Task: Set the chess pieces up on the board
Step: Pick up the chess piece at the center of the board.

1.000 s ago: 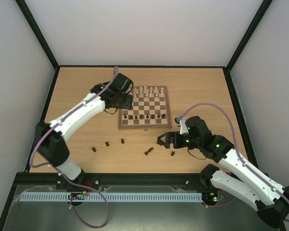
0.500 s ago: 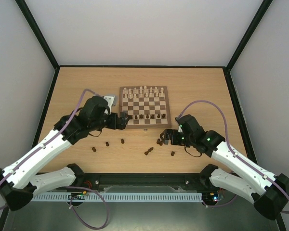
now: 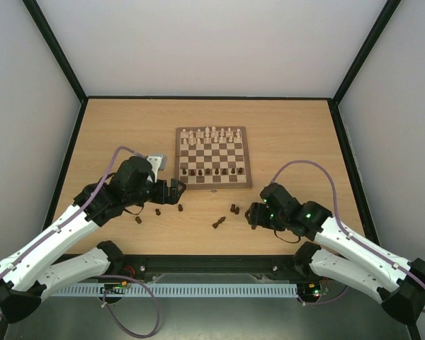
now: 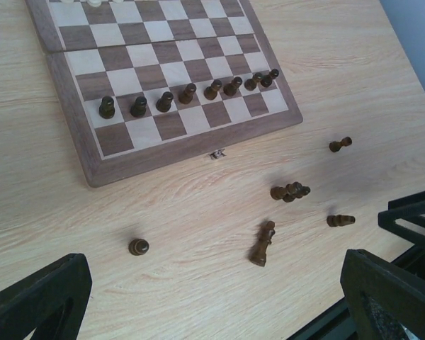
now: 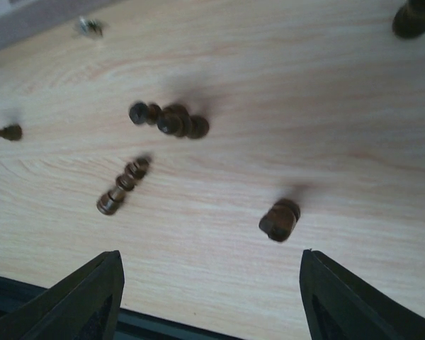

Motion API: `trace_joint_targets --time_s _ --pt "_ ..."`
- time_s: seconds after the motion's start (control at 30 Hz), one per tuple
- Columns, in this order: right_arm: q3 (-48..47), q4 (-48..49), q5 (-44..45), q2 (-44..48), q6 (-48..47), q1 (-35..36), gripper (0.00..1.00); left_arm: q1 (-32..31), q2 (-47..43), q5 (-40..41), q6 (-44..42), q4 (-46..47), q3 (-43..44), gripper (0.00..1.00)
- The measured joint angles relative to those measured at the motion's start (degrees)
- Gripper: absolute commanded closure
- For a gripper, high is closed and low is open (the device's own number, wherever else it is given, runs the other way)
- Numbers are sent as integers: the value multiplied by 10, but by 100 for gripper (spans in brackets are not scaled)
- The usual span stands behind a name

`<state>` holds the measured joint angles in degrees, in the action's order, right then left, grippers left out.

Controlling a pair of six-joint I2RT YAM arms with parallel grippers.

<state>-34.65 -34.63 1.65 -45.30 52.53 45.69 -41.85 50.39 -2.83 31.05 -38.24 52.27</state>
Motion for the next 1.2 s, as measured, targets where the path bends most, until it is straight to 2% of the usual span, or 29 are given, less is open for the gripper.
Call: trace_joint_targets --time_s 0.17,0.4,0.57,0.8,0.97,1.2 --pt "11 -1 17 -29 34 52 34 0 -9 -2 0 -3 -5 1" --pt "-7 -9 73 -118 50 98 39 0 -16 3 0 -3 -6 1" --pt "-17 -16 105 -156 51 102 44 -2 -17 7 3 -5 -6 1" --pt "-16 -16 111 -160 46 103 57 -3 -7 9 5 -4 -6 1" --pt "0 -12 105 -161 44 103 59 -3 12 9 5 -2 -6 0" --pt "13 -3 101 -181 39 103 67 -4 29 9 5 3 -6 1"
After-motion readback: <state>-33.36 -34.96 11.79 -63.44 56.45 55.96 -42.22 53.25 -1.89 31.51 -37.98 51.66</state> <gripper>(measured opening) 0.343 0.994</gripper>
